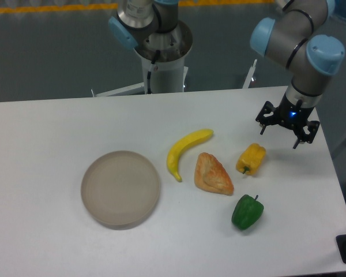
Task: Pick up the yellow pepper from the table
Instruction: 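Lower the open gripper down over the yellow bell pepper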
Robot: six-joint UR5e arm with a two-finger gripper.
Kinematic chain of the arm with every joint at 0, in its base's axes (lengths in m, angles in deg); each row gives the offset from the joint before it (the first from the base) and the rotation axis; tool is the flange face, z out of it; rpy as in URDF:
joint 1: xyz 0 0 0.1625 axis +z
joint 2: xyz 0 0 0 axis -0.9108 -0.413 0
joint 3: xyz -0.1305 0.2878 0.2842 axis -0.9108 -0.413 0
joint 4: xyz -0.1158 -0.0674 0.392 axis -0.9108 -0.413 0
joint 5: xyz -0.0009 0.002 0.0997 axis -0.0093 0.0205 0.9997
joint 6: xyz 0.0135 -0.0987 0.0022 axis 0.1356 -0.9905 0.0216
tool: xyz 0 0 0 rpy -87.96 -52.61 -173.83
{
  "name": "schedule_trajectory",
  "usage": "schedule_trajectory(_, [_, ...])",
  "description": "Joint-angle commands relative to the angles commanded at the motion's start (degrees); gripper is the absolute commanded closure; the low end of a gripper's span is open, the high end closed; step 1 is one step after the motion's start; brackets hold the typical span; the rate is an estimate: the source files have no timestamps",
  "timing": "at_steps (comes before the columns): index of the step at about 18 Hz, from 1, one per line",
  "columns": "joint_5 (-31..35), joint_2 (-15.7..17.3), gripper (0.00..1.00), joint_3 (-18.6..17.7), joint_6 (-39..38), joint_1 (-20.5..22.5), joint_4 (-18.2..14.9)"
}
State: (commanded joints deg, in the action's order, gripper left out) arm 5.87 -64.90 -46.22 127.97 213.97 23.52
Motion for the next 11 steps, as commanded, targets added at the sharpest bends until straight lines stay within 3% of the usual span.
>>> schedule_trajectory(4, [0.1,0.0,0.0,-2.0,0.1,-0.8,1.8])
schedule_trajectory(8, [0.2,-0.1,0.0,-6.2,2.6,-1.1,7.3])
schedule_trajectory(11, [0.3,0.0,0.0,-6.9,3.1,-1.3,7.7])
